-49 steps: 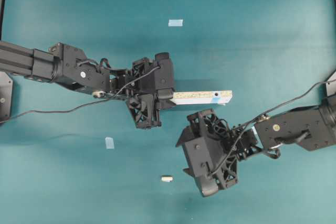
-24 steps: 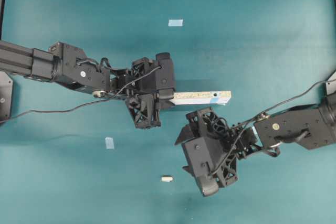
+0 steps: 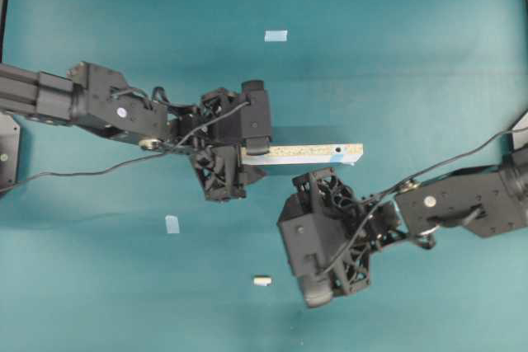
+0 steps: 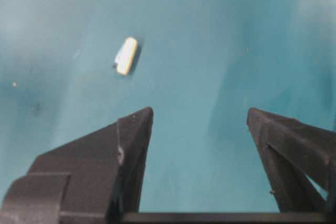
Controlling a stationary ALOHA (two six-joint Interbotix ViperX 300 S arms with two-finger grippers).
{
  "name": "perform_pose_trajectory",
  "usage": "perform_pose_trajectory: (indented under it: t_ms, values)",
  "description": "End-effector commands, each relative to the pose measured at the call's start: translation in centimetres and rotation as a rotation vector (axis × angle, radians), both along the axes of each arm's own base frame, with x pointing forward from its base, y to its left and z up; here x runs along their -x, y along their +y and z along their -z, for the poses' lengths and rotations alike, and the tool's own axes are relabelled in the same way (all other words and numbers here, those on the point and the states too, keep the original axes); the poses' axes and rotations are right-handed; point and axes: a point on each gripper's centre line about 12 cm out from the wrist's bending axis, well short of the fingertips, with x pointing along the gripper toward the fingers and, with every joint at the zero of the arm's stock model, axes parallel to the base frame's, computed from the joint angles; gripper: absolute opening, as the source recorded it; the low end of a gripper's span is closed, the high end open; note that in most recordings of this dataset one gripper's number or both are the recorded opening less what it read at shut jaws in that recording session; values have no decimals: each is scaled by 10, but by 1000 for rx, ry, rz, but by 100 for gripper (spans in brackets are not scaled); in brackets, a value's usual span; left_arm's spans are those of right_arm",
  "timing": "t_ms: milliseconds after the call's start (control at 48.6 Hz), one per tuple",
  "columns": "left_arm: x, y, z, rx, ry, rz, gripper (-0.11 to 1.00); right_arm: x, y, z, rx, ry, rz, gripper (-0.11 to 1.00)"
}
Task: Move the wooden board into place and insert the rod into its hole.
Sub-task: 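Move the right gripper over the wooden dowel rod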
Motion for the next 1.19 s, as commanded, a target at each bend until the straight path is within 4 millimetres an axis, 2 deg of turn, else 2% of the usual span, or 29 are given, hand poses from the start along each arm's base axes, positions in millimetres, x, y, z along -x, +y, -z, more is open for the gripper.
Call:
perform_pose_trajectory:
  t_ms: [0, 144, 309, 597, 1173]
  values:
    - [4, 1, -17, -3, -37, -1, 74, -10, 4, -16, -19, -4, 28, 80]
    - [16, 0, -19, -2, -32, 1, 74, -23, 8, -21, -65, 14, 95, 80]
    - [29, 0, -23, -5, -34, 3, 74, -37, 20, -14, -102, 116, 176, 80]
    - [48, 0, -25, -3, -47, -2, 74, -69, 45, -2, -84, 184, 179, 80]
    - [47, 1, -25, -9, -67, 1, 74, -76, 54, 15, -133, 286, 255, 80]
